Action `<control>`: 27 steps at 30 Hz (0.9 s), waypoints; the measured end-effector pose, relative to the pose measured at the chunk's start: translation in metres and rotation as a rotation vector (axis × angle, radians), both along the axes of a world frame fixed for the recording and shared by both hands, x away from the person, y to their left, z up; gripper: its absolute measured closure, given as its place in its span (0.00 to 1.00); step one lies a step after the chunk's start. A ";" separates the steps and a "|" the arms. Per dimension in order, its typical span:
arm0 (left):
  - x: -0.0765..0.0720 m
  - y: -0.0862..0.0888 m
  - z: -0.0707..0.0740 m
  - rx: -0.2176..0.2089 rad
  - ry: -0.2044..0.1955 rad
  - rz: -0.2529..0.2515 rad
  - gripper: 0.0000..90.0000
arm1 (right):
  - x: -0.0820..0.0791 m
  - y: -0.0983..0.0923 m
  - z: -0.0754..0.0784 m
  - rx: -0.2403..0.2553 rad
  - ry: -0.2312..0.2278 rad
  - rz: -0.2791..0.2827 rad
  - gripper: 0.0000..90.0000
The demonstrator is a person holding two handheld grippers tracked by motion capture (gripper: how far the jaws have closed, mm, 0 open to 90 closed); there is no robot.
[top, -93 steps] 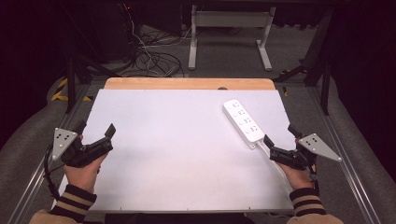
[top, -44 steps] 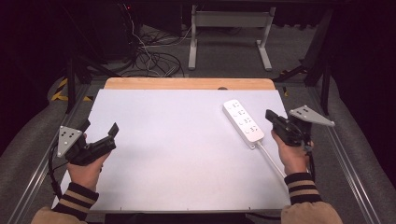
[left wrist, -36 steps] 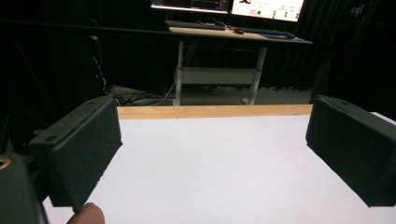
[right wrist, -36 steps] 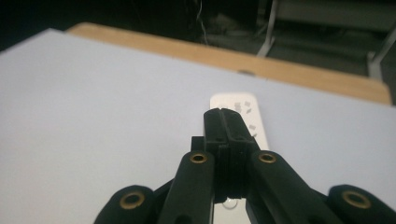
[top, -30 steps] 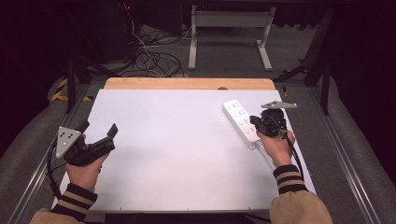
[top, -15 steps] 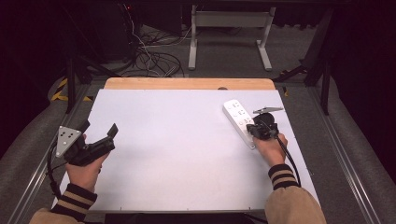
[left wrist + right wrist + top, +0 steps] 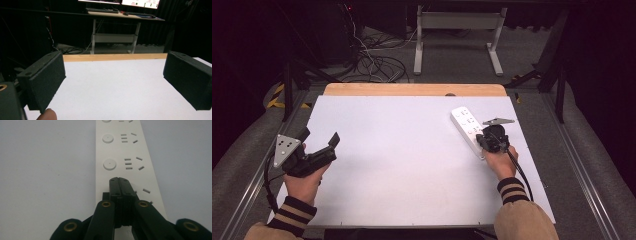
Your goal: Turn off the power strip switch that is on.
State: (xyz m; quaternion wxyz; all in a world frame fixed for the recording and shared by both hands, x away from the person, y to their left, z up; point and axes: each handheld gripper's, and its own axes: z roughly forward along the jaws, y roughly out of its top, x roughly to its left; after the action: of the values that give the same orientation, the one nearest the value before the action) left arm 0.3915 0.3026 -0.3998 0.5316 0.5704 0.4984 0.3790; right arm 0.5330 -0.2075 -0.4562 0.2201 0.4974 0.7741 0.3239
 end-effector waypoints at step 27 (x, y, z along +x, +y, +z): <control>-0.001 0.002 0.001 -0.004 0.001 -0.001 0.05 | -0.002 0.014 -0.001 -0.096 -0.030 -0.007 1.00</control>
State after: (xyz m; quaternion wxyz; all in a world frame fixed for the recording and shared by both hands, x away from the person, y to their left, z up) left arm 0.3909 0.3042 -0.3992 0.5326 0.5698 0.4990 0.3776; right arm 0.5312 -0.1931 -0.4570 0.2563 0.4842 0.7836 0.2929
